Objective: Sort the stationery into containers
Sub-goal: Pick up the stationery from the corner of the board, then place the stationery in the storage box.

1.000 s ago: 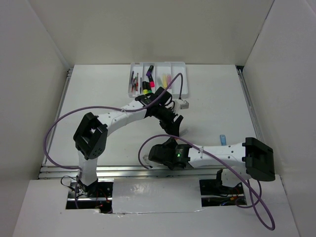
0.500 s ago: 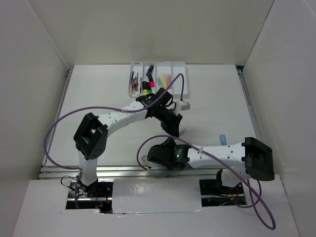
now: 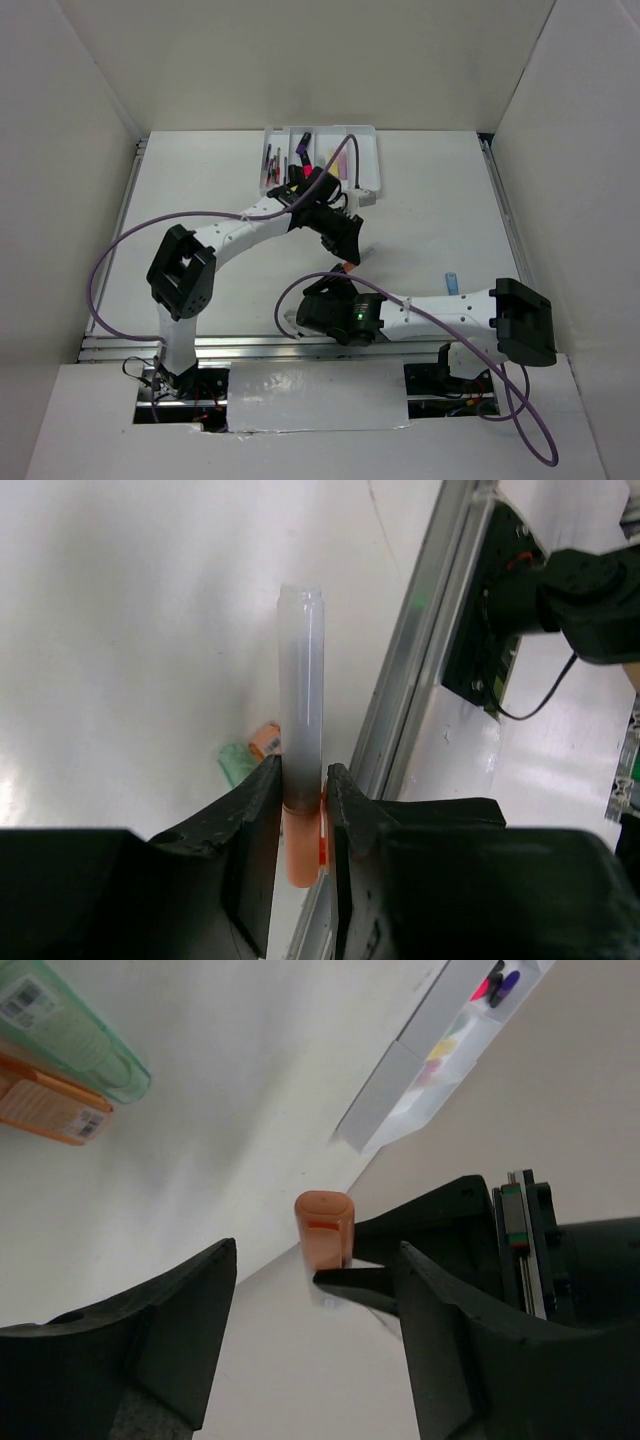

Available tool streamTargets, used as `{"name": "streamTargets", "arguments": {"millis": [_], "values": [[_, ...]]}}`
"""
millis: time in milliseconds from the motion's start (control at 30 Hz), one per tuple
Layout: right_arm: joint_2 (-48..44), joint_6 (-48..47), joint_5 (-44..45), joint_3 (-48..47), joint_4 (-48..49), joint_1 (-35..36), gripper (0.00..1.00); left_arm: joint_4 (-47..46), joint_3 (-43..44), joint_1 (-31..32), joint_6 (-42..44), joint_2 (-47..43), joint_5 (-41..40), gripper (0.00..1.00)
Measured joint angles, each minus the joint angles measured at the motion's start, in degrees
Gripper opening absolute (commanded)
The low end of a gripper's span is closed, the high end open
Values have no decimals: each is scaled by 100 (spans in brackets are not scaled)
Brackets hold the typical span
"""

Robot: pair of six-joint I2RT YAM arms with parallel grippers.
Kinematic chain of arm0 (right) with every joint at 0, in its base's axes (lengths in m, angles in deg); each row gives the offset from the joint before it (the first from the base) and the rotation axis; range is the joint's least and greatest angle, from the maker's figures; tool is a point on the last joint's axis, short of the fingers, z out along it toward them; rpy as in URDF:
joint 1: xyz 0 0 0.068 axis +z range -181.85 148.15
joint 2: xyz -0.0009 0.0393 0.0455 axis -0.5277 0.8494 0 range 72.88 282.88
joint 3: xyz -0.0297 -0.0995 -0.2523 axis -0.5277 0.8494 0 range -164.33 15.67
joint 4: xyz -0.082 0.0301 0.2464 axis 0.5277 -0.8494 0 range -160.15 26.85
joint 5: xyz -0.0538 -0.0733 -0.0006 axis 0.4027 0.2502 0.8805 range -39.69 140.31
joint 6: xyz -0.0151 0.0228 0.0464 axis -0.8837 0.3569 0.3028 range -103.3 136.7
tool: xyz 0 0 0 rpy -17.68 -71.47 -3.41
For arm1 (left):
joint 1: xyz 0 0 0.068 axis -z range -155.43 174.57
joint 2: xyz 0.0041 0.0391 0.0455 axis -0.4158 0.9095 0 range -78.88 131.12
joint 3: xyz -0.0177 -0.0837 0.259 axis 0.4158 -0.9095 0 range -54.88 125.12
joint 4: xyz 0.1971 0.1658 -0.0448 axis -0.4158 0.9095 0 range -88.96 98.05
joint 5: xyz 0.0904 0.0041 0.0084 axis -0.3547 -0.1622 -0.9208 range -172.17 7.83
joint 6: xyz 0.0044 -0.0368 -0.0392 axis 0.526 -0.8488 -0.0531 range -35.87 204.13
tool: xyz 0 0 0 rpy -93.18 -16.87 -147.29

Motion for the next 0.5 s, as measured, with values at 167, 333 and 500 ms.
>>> {"name": "streamTargets", "arguments": {"millis": [167, 333, 500], "values": [[-39, -116, 188, 39, 212, 0, 73, -22, 501, -258, -103, 160, -201, 0], [-382, 107, 76, 205, 138, -37, 72, -256, 1360, -522, -317, 437, -890, 0], [-1102, 654, -483, 245, -17, -737, 72, -820, 2249, -841, -492, 758, -2076, 0]]}}
